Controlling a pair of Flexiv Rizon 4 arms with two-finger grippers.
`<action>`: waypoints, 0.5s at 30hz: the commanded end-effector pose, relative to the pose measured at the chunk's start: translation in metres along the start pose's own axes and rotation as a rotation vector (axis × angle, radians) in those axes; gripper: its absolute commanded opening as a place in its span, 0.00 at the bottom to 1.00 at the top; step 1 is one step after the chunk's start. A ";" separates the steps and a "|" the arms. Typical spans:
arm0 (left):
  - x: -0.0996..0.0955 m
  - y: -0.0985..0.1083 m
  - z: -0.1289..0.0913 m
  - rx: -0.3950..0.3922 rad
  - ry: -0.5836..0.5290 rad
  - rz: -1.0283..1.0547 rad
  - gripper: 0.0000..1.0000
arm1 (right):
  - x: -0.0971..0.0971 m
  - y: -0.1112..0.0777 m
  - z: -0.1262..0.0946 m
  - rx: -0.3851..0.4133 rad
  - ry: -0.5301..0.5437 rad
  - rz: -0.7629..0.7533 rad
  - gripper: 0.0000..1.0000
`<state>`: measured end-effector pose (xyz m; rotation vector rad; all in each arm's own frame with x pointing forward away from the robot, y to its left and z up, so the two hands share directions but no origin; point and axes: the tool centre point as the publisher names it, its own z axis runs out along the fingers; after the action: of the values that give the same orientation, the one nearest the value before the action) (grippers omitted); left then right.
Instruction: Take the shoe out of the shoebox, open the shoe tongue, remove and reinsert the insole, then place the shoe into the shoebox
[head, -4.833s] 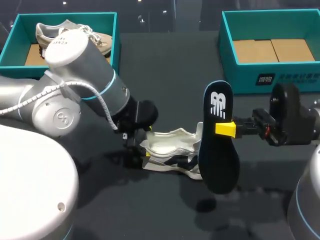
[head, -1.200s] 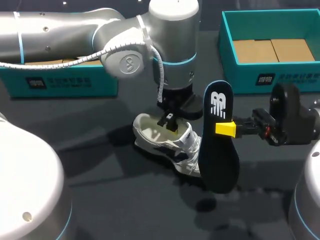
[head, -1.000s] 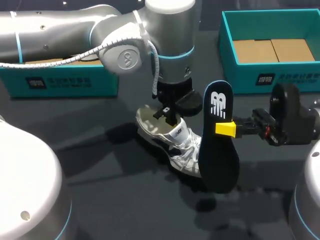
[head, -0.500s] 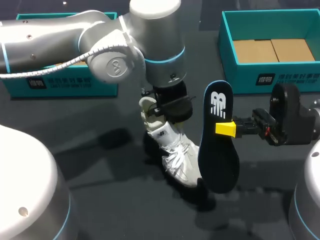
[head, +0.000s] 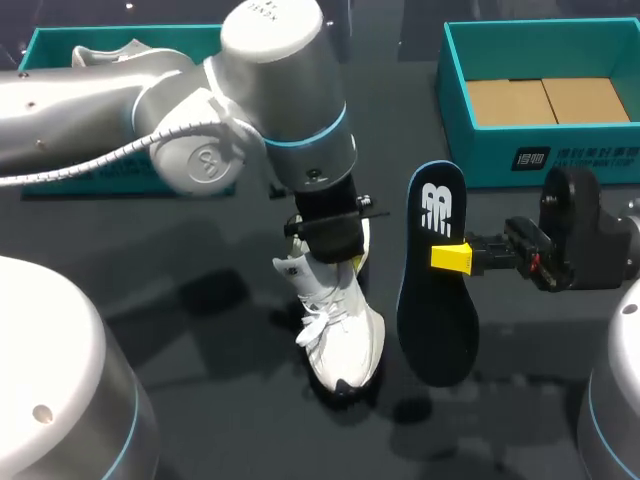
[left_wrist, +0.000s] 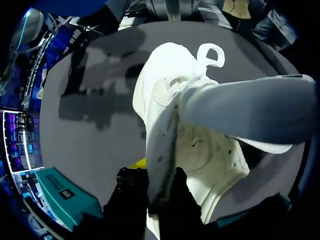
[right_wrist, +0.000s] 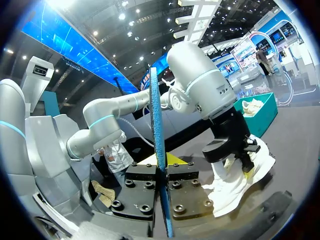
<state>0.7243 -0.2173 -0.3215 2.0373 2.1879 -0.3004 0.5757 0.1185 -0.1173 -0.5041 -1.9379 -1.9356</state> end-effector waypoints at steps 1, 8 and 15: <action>-0.002 -0.005 0.007 -0.007 0.000 0.000 0.00 | 0.002 -0.001 0.001 0.000 -0.005 0.000 0.00; -0.007 -0.003 0.017 0.002 0.020 0.008 0.00 | 0.002 -0.001 0.001 0.000 -0.005 0.000 0.00; -0.011 -0.003 0.029 0.020 0.037 0.029 0.00 | 0.002 -0.001 0.001 0.000 -0.005 0.000 0.00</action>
<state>0.7179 -0.2274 -0.3428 2.0888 2.1777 -0.2830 0.5756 0.1185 -0.1172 -0.5044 -1.9383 -1.9353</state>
